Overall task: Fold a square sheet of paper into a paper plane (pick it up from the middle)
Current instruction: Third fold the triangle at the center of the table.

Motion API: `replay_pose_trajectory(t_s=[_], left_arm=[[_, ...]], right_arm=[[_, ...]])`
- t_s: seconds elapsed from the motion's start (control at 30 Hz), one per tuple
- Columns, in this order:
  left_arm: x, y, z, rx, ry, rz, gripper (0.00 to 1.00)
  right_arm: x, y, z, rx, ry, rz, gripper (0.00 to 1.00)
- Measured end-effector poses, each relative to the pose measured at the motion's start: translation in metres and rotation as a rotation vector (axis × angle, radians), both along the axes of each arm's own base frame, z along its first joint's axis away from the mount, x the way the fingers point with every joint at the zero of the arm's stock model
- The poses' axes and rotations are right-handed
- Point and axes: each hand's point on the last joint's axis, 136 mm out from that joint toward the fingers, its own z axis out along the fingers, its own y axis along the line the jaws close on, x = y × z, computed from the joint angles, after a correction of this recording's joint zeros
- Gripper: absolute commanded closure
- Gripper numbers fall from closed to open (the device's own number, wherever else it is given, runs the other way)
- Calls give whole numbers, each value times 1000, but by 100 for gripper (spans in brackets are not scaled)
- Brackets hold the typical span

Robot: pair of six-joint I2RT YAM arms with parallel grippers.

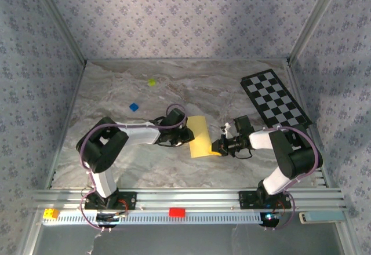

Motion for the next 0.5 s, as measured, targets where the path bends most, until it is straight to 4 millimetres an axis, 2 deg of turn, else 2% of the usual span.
replay_pose_trajectory(t_s=[0.23,0.37,0.5], left_arm=[[0,0,0,-6,7,15,77],[0,1,1,-36,-7,28,72],[-1,0,2,-74,-26,34,71]], right_arm=[[0,0,0,0,0,0,95],[0,0,0,0,0,0,95],[0,0,0,0,0,0,95]])
